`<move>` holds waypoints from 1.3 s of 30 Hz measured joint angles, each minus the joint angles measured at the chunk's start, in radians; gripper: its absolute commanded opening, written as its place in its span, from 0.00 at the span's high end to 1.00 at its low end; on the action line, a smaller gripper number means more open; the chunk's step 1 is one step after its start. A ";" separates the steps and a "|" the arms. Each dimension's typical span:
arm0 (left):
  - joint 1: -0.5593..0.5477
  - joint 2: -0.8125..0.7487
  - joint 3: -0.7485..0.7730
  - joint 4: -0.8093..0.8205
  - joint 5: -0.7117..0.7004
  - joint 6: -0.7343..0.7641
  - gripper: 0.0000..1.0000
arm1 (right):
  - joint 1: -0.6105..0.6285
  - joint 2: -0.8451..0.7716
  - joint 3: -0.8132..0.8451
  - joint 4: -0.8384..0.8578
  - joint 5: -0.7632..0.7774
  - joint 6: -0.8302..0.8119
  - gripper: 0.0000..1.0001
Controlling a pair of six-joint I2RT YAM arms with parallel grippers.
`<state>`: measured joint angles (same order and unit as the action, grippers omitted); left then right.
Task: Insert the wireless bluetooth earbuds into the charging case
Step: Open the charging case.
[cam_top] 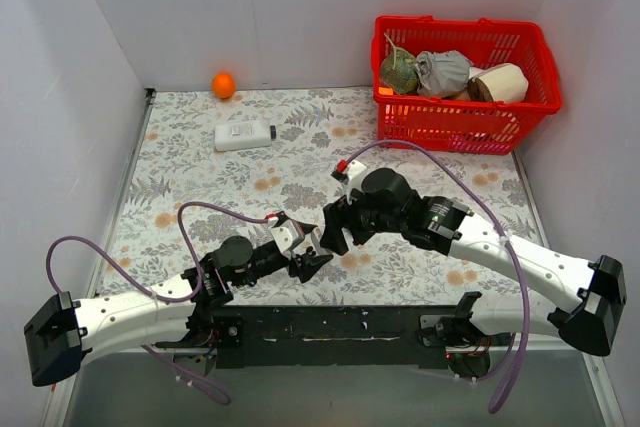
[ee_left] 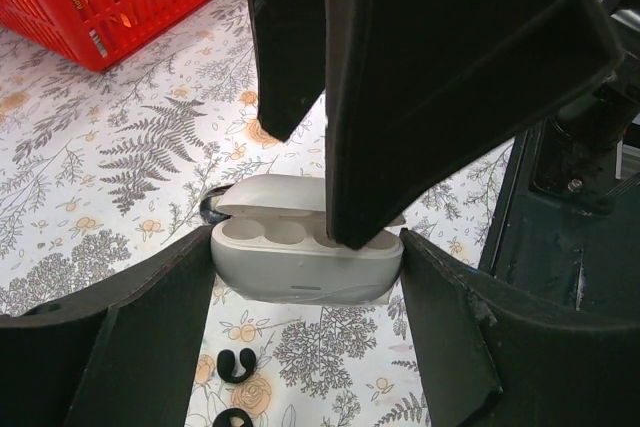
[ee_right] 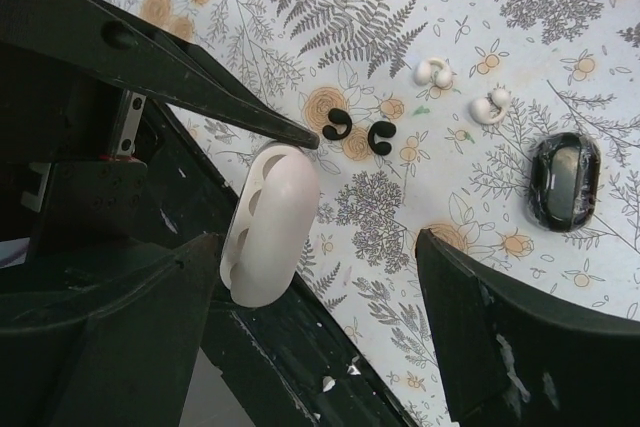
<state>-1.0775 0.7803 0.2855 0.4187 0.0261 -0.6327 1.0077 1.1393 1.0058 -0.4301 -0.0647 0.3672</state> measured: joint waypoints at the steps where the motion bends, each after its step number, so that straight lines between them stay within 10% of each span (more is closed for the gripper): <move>1: 0.000 0.001 0.000 0.000 0.000 0.000 1.00 | 0.004 0.012 0.001 0.000 0.000 0.000 0.14; 39: 0.000 -0.010 0.004 -0.014 -0.004 -0.003 1.00 | 0.014 0.025 0.004 0.021 0.026 0.023 0.53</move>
<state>-1.0775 0.7704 0.2893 0.4046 0.0223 -0.6357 1.0218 1.1645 1.0100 -0.4088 -0.0383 0.3901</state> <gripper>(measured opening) 0.681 0.489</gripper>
